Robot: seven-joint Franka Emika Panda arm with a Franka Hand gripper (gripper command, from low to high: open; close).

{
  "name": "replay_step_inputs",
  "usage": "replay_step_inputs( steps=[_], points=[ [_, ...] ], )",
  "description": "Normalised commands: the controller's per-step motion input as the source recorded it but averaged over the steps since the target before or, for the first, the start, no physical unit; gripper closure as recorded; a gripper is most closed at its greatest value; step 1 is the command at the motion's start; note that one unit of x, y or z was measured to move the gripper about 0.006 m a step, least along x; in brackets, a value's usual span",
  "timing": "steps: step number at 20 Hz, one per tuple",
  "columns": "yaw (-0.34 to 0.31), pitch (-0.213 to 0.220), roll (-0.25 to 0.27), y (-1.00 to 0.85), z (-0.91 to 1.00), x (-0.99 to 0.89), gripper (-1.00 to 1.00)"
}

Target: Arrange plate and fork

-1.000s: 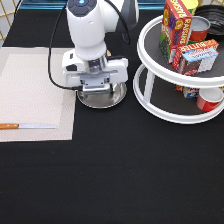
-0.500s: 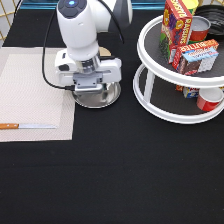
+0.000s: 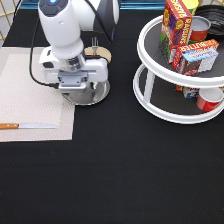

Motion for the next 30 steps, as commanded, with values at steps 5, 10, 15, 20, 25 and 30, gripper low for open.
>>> replay_step_inputs(
  steps=[5, 10, 15, 20, 25, 30],
  points=[
    [0.032, 0.011, 0.015, -0.83, 0.08, 0.35, -1.0],
    [0.063, 0.0, 0.001, -0.83, 0.03, 0.34, -1.0],
    [0.151, 0.0, 0.0, -0.78, 0.0, 0.23, -1.0],
    [0.212, -0.004, 0.0, -0.64, 0.0, 0.11, -1.0],
    [0.18, 0.0, 0.0, -0.72, 0.0, 0.14, -1.0],
    [0.066, 0.0, 0.004, -0.87, 0.1, 0.22, -1.0]
  ],
)
